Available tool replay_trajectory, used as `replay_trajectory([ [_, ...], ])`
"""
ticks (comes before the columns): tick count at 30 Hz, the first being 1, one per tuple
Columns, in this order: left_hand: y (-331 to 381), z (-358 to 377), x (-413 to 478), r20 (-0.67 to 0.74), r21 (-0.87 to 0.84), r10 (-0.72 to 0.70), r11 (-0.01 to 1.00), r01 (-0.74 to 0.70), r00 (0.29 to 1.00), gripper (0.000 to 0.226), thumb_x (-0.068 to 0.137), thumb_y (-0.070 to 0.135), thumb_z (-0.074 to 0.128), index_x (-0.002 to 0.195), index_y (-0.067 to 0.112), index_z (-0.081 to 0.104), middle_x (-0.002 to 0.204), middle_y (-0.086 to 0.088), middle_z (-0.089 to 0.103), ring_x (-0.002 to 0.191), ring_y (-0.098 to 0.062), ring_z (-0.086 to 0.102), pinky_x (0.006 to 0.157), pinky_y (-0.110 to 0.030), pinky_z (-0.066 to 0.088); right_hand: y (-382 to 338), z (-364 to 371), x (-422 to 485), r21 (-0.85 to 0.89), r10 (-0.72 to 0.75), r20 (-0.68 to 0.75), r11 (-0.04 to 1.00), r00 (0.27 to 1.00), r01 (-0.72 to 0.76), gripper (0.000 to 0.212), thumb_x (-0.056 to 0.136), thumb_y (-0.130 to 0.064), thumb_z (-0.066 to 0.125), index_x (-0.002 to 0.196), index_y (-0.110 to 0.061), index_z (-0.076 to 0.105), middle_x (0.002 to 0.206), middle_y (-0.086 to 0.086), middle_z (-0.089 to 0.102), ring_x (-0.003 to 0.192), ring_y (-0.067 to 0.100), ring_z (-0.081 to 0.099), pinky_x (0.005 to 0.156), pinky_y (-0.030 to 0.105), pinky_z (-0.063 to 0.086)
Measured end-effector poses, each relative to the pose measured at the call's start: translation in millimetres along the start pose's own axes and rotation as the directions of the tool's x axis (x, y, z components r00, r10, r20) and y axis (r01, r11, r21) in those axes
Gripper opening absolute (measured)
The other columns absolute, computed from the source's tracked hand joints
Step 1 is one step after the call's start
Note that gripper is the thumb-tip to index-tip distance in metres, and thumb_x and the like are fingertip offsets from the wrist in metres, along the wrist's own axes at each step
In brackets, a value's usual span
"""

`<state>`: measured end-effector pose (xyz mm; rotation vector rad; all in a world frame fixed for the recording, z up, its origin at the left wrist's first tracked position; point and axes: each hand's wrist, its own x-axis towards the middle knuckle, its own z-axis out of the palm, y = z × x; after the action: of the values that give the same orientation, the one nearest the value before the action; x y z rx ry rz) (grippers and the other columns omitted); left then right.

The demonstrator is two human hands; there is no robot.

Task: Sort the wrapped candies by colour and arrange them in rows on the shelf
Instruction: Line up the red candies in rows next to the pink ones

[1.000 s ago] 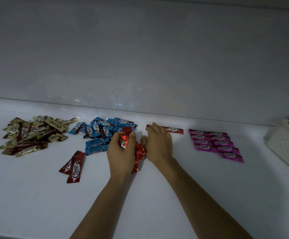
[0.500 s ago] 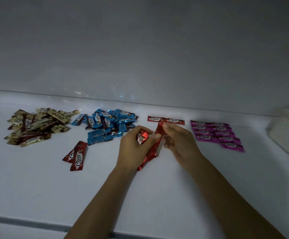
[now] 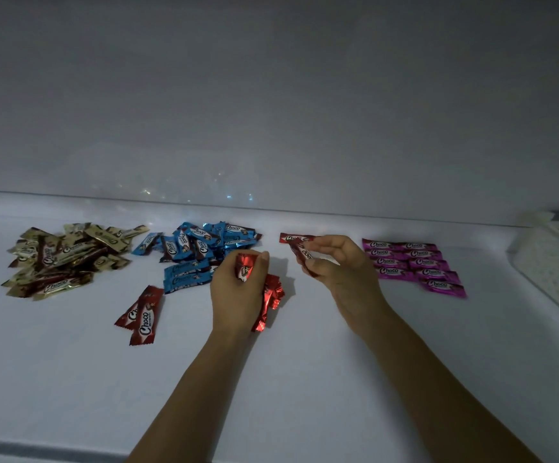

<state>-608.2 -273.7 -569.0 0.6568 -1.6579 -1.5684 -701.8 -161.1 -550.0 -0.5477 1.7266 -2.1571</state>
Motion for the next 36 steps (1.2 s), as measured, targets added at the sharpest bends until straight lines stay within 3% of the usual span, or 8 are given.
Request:
replay_trajectory([
  [4, 2, 0, -1, -0.002, 0.001, 0.006, 1.000, -0.006, 1.000, 0.009, 0.093, 0.024, 0.060, 0.084, 0.027, 0.059, 0.082, 0.003, 0.063, 0.070, -0.004, 0.064, 0.060, -0.015, 0.050, 0, 1, -2, -0.159, -0.029, 0.009, 0.987, 1.000, 0.030, 0.037, 0.076, 0.008, 0.065, 0.095, -0.023, 0.060, 0.107, 0.000, 0.066, 0.086, 0.007, 0.067, 0.069, 0.022, 0.055],
  [12, 1, 1, -1, -0.010, -0.002, 0.011, 1.000, -0.011, 1.000, 0.005, 0.093, 0.024, 0.059, 0.094, 0.019, 0.061, 0.086, 0.000, 0.064, 0.071, -0.005, 0.062, 0.053, -0.006, 0.045, 2, 0, -1, -0.169, -0.100, -0.026, 0.981, 0.995, 0.094, 0.028, 0.083, 0.012, 0.058, 0.084, -0.016, 0.058, 0.075, 0.002, 0.066, 0.072, 0.024, 0.067, 0.068, 0.034, 0.056],
  [15, -1, 0, 0, -0.019, 0.019, 0.016, 1.000, -0.016, 1.000, 0.009, 0.094, 0.025, 0.059, 0.097, 0.017, 0.061, 0.089, -0.001, 0.064, 0.077, -0.009, 0.063, 0.055, -0.005, 0.045, 5, -2, -1, -0.177, -0.078, -0.042, 0.982, 0.996, 0.070, 0.029, 0.090, 0.009, 0.049, 0.079, -0.012, 0.066, 0.082, 0.002, 0.067, 0.080, 0.024, 0.069, 0.072, 0.028, 0.058],
  [21, -1, 0, 0, -0.023, 0.014, 0.007, 1.000, -0.007, 1.000, 0.012, 0.094, 0.025, 0.059, 0.099, 0.015, 0.062, 0.087, -0.001, 0.065, 0.076, -0.009, 0.064, 0.054, -0.006, 0.045, 12, -3, 3, -0.321, -0.072, -0.038, 0.945, 0.997, 0.056, 0.039, 0.090, 0.005, 0.042, 0.105, -0.016, 0.072, 0.096, -0.002, 0.070, 0.096, 0.017, 0.065, 0.088, 0.031, 0.054],
  [25, -1, 0, 0, -0.024, 0.025, 0.018, 1.000, -0.017, 1.000, 0.010, 0.093, 0.025, 0.059, 0.097, 0.017, 0.061, 0.086, 0.001, 0.064, 0.078, -0.009, 0.063, 0.057, -0.007, 0.047, 12, -5, -1, -0.698, -0.332, 0.130, 0.639, 0.934, 0.324, 0.024, 0.087, 0.000, 0.058, 0.104, -0.009, 0.073, 0.096, 0.007, 0.072, 0.086, 0.016, 0.065, 0.078, 0.024, 0.052],
  [29, -3, 0, 1, -0.031, 0.038, 0.033, 0.999, -0.031, 0.999, 0.008, 0.094, 0.025, 0.059, 0.097, 0.018, 0.061, 0.085, 0.003, 0.064, 0.080, -0.010, 0.063, 0.066, -0.014, 0.049, 17, -9, -4, -0.926, -0.223, 0.331, 0.109, 0.917, 0.361, 0.030, 0.093, -0.030, 0.057, 0.121, -0.022, 0.065, 0.105, 0.005, 0.064, 0.091, 0.017, 0.062, 0.080, 0.023, 0.043],
  [32, -3, -1, 1, -0.036, 0.041, 0.034, 0.999, -0.033, 0.999, 0.010, 0.094, 0.026, 0.058, 0.099, 0.018, 0.061, 0.086, 0.004, 0.064, 0.082, -0.010, 0.063, 0.069, -0.018, 0.048, 16, -12, -5, -0.921, -0.226, 0.351, 0.095, 0.909, 0.379, 0.036, 0.089, -0.034, 0.062, 0.123, -0.024, 0.063, 0.112, 0.001, 0.060, 0.102, 0.014, 0.057, 0.085, 0.022, 0.031],
  [36, -3, -1, 1, -0.043, 0.050, 0.043, 0.998, -0.041, 0.998, 0.007, 0.094, 0.025, 0.059, 0.096, 0.019, 0.061, 0.083, 0.005, 0.063, 0.077, -0.007, 0.062, 0.065, -0.011, 0.047, 20, -13, 1, -0.876, -0.187, 0.447, 0.105, 0.875, 0.471, 0.030, 0.085, -0.035, 0.067, 0.106, -0.015, 0.072, 0.103, 0.003, 0.067, 0.091, 0.019, 0.060, 0.085, 0.027, 0.042],
])
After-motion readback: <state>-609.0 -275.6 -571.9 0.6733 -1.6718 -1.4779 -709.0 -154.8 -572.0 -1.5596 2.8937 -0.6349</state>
